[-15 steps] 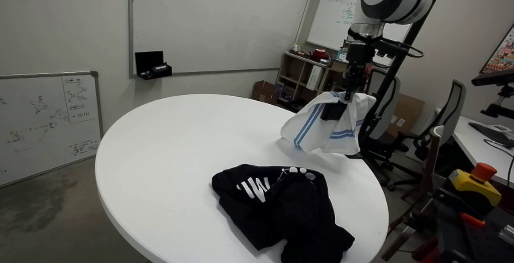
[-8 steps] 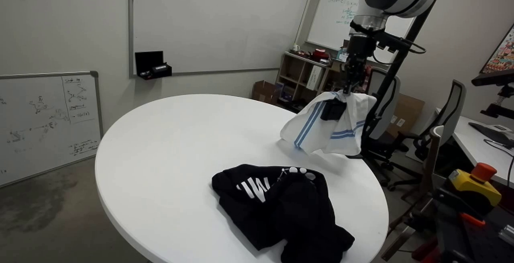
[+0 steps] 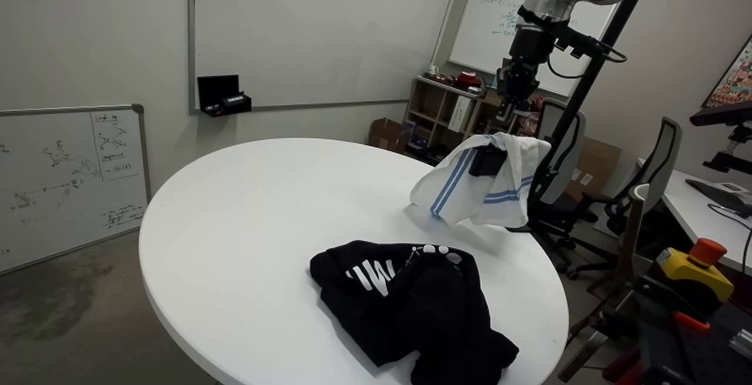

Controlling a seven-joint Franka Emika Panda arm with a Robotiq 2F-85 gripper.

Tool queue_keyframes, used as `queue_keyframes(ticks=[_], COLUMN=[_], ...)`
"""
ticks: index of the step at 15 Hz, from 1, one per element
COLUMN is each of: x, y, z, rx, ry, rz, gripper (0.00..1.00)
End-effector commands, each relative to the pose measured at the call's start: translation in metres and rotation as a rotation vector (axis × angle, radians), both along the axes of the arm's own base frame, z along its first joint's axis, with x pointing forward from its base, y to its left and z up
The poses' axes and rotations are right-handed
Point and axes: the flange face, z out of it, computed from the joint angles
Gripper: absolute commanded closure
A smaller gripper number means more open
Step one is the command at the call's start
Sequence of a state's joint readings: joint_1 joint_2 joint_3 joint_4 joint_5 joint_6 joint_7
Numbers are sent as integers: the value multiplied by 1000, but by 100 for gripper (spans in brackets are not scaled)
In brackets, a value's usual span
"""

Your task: Remove the tea towel from the stand and place it on the table

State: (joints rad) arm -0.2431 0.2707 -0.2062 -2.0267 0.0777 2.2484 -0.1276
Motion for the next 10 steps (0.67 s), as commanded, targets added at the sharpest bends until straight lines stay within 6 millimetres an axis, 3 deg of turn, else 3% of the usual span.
queue_keyframes(ticks=[1,8,10], x=[-2,-11,-15], y=[-3,-9,-12], z=[5,-5,-12], rx=[-9,-40,-46], ry=[6,43,55], rz=[-1,8,10], gripper=[53,4,0])
